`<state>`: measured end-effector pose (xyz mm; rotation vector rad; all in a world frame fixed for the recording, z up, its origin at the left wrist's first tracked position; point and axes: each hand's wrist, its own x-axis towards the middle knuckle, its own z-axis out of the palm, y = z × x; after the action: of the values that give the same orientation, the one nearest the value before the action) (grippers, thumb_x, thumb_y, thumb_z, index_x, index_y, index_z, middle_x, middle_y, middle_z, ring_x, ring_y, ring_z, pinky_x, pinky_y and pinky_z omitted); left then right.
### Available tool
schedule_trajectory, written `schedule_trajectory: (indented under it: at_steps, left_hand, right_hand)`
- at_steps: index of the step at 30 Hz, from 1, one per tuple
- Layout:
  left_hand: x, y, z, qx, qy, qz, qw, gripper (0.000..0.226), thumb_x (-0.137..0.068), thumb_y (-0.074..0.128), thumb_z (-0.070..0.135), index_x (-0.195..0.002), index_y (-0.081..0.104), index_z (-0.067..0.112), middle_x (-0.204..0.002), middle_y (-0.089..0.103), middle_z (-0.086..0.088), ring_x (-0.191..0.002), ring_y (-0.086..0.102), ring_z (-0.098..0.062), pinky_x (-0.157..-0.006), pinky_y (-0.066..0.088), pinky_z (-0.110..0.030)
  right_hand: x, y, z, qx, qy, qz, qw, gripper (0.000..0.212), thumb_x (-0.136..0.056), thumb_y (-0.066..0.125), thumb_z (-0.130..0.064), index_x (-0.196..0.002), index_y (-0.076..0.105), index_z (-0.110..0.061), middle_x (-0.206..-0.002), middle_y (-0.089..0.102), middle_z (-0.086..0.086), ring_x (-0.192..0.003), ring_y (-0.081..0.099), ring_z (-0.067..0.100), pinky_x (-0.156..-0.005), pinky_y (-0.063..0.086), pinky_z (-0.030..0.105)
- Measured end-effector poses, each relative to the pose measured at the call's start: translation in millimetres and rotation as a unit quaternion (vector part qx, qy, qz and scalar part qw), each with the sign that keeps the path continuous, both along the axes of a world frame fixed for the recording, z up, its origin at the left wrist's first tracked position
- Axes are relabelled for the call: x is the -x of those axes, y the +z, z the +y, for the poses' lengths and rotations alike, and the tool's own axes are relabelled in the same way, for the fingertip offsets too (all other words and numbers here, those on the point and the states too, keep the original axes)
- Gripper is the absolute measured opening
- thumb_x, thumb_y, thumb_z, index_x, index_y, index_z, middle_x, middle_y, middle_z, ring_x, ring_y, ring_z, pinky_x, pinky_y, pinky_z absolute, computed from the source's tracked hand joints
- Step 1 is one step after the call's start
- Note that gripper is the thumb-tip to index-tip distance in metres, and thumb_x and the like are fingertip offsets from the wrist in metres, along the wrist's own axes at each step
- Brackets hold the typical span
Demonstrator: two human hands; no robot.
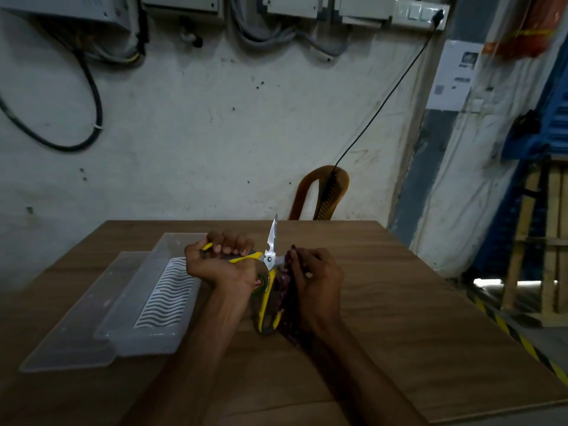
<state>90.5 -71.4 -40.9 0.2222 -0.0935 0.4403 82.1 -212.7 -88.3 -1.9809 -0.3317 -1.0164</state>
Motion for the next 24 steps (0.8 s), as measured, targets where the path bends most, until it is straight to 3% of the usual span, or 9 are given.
schedule_trajectory:
  at_steps: [2,3,5,8,12,16,21,24]
  left_hand:
    - [0.0,1.8,1.0,0.002,0.015,0.003,1.000,0.022,-0.063,0.043,0.032,-0.052,0.031,0.018,-0.053,0.023,0.001,-0.049,0.018,-0.016,-0.050,0.018,-0.025]
    - [-0.7,2.5,2.2,0.006,0.019,0.001,1.000,0.022,-0.064,0.043,0.032,-0.052,0.031,0.018,-0.052,0.023,0.002,-0.049,0.018,-0.016,-0.050,0.019,-0.025]
    - [-1.6,3.1,4.3,0.006,0.024,-0.004,1.000,0.022,-0.064,0.042,0.032,-0.051,0.032,0.018,-0.051,0.024,0.002,-0.048,0.019,-0.016,-0.049,0.019,-0.024]
    - [-3.1,1.8,5.7,-0.002,0.030,-0.004,1.000,0.023,-0.065,0.042,0.034,-0.051,0.032,0.018,-0.051,0.025,0.002,-0.048,0.019,-0.016,-0.049,0.019,-0.025]
    - [-3.3,0.0,5.5,0.003,0.020,-0.008,1.000,0.023,-0.065,0.042,0.034,-0.051,0.033,0.019,-0.050,0.025,0.003,-0.047,0.020,-0.015,-0.049,0.019,-0.024]
    - [0.7,-1.7,-3.7,0.002,-0.007,-0.005,1.000,0.022,-0.063,0.043,0.035,-0.051,0.033,0.019,-0.051,0.025,0.003,-0.047,0.021,-0.015,-0.050,0.019,-0.024]
    - [-0.2,-2.5,-8.5,0.016,-0.021,0.003,1.000,0.021,-0.060,0.044,0.034,-0.052,0.032,0.019,-0.052,0.024,0.003,-0.047,0.022,-0.017,-0.051,0.019,-0.025]
    - [0.0,-3.3,-8.0,0.007,-0.011,0.010,1.000,0.020,-0.059,0.044,0.034,-0.052,0.032,0.019,-0.051,0.025,0.002,-0.047,0.021,-0.017,-0.051,0.020,-0.024]
  right_hand:
    - [-8.9,0.9,-14.2,-0.052,-0.023,0.059,0.997,0.017,-0.098,0.067,-0.017,-0.108,0.078,-0.012,-0.099,0.071,0.002,-0.085,0.065,0.009,-0.082,0.058,0.029]
    - [-12.9,2.7,-23.9,-0.091,-0.033,0.082,0.992,0.018,-0.097,0.067,-0.019,-0.110,0.077,-0.013,-0.102,0.073,0.002,-0.087,0.066,0.009,-0.085,0.058,0.029]
    - [-12.8,8.3,-40.8,-0.172,-0.039,0.087,0.980,0.019,-0.096,0.068,-0.019,-0.113,0.075,-0.016,-0.105,0.074,0.000,-0.090,0.067,0.003,-0.082,0.056,0.014]
    - [7.1,16.0,-38.6,-0.215,-0.011,0.036,0.976,0.020,-0.094,0.070,-0.016,-0.105,0.073,-0.032,-0.099,0.072,-0.011,-0.091,0.069,0.000,-0.075,0.055,0.011]
    - [21.7,6.0,-2.0,-0.086,0.060,-0.007,0.994,0.015,-0.092,0.073,-0.011,-0.105,0.079,-0.016,-0.098,0.071,-0.008,-0.088,0.068,0.000,-0.077,0.053,0.013]
    - [11.2,-0.5,11.8,0.007,0.029,-0.042,0.999,0.016,-0.092,0.073,-0.007,-0.106,0.078,-0.007,-0.093,0.068,0.000,-0.082,0.058,0.000,-0.078,0.041,0.004]
    - [8.3,-2.8,5.7,0.005,0.007,-0.065,0.998,0.014,-0.090,0.075,-0.003,-0.103,0.078,-0.006,-0.093,0.069,0.003,-0.083,0.056,-0.004,-0.077,0.041,0.002]
    - [3.1,-1.5,-4.6,-0.038,-0.007,-0.023,0.999,0.012,-0.093,0.072,-0.009,-0.103,0.079,-0.010,-0.095,0.069,0.001,-0.081,0.059,-0.001,-0.074,0.053,0.015]
